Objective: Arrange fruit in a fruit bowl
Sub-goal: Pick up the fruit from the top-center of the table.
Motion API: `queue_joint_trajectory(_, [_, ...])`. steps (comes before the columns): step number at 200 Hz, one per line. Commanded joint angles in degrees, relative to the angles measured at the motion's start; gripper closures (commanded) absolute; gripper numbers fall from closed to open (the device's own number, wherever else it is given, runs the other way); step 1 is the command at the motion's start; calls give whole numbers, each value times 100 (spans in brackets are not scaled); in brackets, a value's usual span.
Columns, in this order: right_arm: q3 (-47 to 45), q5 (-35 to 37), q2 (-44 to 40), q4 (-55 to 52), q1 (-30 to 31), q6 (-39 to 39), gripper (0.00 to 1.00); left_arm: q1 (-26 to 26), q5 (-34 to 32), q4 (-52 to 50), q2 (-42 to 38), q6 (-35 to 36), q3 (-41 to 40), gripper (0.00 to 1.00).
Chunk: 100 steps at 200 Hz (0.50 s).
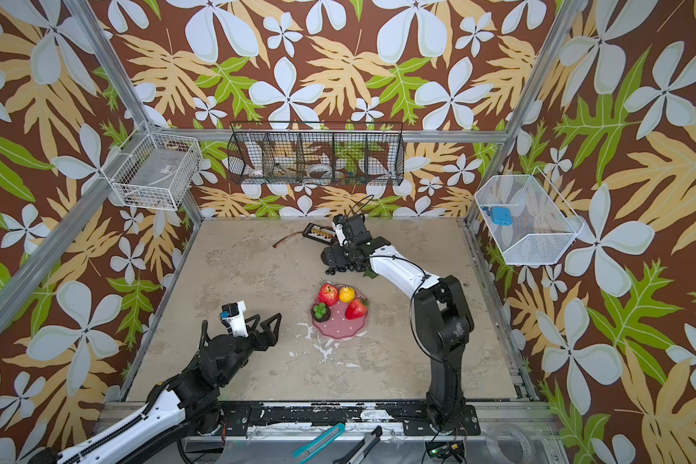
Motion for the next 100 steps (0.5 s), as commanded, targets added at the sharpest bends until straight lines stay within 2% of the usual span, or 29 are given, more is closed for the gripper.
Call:
queue_joint_trajectory(1, [522,-94,472,-381,-7,-197,5,8,22,358,33,87,-4,11])
queue_joint_trajectory(50, [1642,-214,1487,-790,1,-285,7,8,-49,322,58,76,22,11])
queue_joint_trajectory(100, [2184,-349,2114,-976,8,-298,11,8,-46,347,115,94,53,10])
